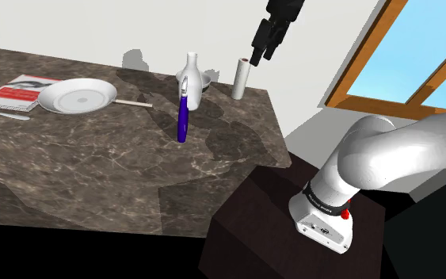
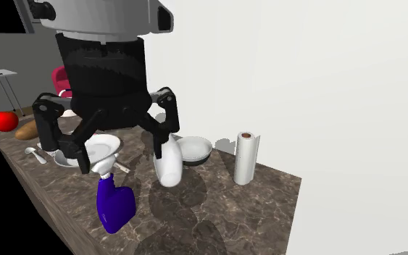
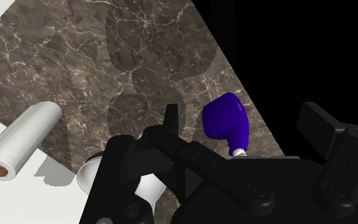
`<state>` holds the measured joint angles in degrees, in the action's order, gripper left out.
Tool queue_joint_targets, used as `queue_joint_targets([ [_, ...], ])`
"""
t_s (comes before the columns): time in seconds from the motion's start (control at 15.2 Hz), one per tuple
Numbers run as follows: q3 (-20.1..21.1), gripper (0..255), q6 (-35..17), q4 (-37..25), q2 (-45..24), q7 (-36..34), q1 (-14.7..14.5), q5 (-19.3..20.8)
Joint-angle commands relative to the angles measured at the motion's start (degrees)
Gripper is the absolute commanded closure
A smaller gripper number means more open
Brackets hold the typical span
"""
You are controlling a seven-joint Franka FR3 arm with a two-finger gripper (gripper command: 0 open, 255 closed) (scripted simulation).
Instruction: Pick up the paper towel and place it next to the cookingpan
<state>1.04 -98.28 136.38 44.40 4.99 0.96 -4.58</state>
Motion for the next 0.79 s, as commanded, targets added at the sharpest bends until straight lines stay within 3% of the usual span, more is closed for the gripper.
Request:
queue_joint_targets([
  [0.0, 0.00, 0, 0.00, 0.00, 0.00, 0.00, 0.00, 0.00],
  [0.73, -10.05, 0, -10.14, -4.33, -15.53, 14.28, 3.00, 5.93],
])
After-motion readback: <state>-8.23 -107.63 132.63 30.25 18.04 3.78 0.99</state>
